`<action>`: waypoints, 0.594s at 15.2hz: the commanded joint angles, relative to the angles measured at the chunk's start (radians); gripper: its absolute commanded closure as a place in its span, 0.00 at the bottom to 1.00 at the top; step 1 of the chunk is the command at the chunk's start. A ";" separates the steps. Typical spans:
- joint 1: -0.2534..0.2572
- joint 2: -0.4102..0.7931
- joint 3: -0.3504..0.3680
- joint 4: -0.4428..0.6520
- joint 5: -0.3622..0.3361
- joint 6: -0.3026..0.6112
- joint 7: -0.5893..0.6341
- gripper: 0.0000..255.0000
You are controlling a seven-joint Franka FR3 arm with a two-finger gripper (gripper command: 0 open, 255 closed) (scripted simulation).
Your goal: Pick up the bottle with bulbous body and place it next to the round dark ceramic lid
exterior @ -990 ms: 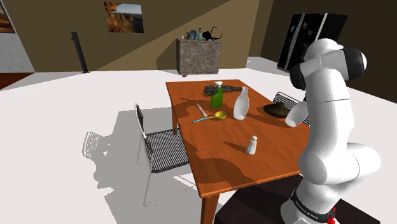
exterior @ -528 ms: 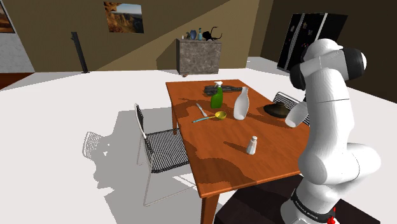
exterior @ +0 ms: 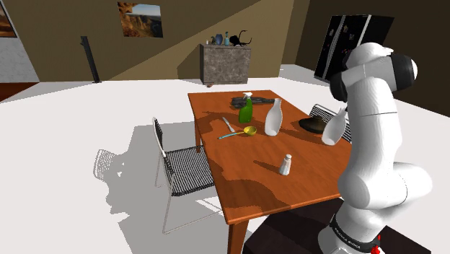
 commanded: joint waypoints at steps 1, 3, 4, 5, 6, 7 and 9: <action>-0.008 -0.015 -0.009 0.039 -0.013 -0.046 0.011 0.00; -0.017 -0.017 -0.010 0.065 -0.017 -0.070 0.016 0.00; -0.017 -0.017 -0.010 0.065 -0.017 -0.070 0.016 0.00; -0.017 -0.017 -0.010 0.065 -0.017 -0.070 0.016 0.00; -0.017 -0.017 -0.010 0.065 -0.017 -0.070 0.016 0.00; -0.017 -0.017 -0.010 0.065 -0.017 -0.070 0.016 0.00; -0.017 -0.017 -0.010 0.065 -0.017 -0.070 0.016 0.00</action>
